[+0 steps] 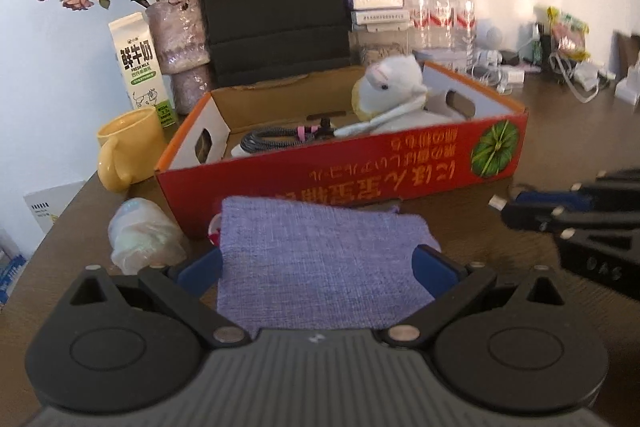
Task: Organize objects
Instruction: 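Close the left tool on the purple pouch while the right tool grasps the black USB cable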
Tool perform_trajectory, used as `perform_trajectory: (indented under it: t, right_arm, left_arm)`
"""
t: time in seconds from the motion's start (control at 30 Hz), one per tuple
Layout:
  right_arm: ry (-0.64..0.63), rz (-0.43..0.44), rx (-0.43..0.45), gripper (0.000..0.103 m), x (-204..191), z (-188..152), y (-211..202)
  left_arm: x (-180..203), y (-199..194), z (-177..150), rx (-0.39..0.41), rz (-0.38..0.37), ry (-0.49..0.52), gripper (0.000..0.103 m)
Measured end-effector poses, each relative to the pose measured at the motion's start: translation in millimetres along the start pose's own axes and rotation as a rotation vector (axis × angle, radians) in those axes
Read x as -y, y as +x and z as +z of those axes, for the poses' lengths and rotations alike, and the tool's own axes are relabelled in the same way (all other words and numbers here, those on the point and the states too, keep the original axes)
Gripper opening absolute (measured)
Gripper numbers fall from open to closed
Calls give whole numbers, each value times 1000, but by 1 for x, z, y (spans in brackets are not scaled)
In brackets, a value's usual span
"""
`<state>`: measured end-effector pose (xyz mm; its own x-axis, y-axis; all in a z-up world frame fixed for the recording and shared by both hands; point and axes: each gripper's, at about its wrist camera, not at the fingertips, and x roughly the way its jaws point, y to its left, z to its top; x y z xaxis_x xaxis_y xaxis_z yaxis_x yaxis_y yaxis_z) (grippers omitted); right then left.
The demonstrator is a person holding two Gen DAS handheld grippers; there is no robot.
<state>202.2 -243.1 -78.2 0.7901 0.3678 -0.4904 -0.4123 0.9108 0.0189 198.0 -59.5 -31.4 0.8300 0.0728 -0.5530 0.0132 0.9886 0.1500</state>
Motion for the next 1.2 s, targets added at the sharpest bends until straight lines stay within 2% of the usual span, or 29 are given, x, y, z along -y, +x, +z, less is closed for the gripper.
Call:
perform_trajectory:
  t: [0.1, 0.2, 0.27, 0.37, 0.53, 0.77, 0.87, 0.93, 0.97, 1.17, 1.2]
  right_arm:
    - [-1, 3, 1, 12, 0, 0, 0]
    - [-2, 5, 1, 12, -1, 0, 0]
    - [-3, 4, 1, 12, -1, 1, 0]
    - [-5, 4, 2, 12, -1, 1, 0]
    - [-10, 3, 2, 13, -2, 1, 0]
    - [-14, 4, 5, 13, -2, 1, -1]
    - [-7, 20, -5, 19, -1, 1, -1]
    - [-7, 34, -22, 36, -1, 1, 1]
    - [-9, 35, -28, 38, -1, 1, 2]
    - [24, 59, -131, 38, 3, 1, 20]
    - [18, 57, -130, 34, 2, 1, 20]
  left_arm:
    - [8, 7, -6, 1, 39, 29, 99]
    - [9, 7, -9, 3, 27, 35, 88]
    - [10, 6, -10, 4, 26, 40, 77]
    - [14, 2, -14, 27, 43, 54, 70]
    - [15, -5, -16, 44, 30, 55, 59]
    - [9, -14, -19, 49, -22, 37, 27]
    - [4, -20, -19, 52, -50, 24, 12]
    - [1, -24, -19, 52, -69, 12, 9]
    - [0, -26, -18, 53, -76, 10, 8]
    - [-4, -45, -14, 95, -92, 9, 8]
    - [-5, -48, -13, 104, -94, 5, 8]
